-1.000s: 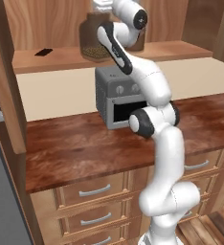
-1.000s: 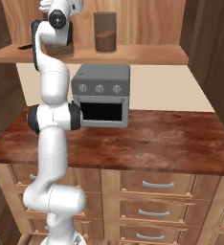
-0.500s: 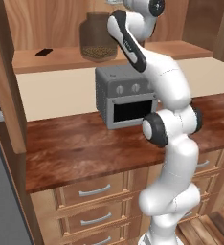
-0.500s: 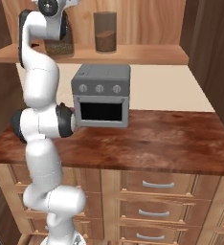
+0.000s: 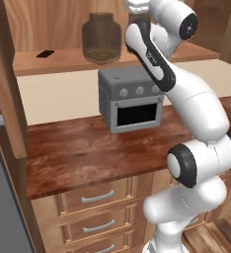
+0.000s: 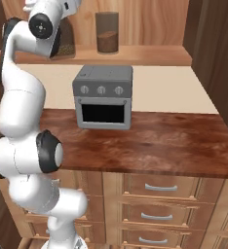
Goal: Pick the jar and jar from the dining table and place them in the open cabinet. Close the cabinet after placing the objects.
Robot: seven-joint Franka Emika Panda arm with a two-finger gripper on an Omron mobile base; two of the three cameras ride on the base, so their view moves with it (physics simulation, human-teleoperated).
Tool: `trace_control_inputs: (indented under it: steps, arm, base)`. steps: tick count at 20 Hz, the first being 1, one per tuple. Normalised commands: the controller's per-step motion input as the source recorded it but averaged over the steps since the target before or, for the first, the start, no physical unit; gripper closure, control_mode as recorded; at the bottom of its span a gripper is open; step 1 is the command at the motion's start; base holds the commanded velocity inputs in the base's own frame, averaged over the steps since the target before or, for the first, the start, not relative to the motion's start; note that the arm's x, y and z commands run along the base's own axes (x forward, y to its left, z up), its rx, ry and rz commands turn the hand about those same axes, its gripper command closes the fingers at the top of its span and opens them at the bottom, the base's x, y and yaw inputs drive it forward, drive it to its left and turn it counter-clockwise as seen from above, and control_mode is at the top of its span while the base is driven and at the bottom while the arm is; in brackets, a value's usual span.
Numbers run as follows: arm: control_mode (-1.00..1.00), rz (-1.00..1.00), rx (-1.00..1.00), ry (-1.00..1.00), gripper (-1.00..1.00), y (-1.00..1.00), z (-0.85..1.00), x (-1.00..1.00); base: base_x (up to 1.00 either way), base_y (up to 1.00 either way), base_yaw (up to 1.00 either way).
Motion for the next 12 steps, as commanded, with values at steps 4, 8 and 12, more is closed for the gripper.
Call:
trace_control_inputs:
  steps: [4,8,12]
  arm:
    - [-1.00,0.00,0.00,0.07,-1.00,0.00,0.12,-1.00]
    - [-1.00,0.00,0.00,0.26,-1.00,-0.07,0.01,-1.00]
    - [-1.00,-0.02,-0.04,0.62,-1.00,-0.03,-0.04,-1.00]
  base:
    - [0.00,0.00,0.00]
    - [0.00,0.00,0.00]
    - [0.00,0.00,0.00]
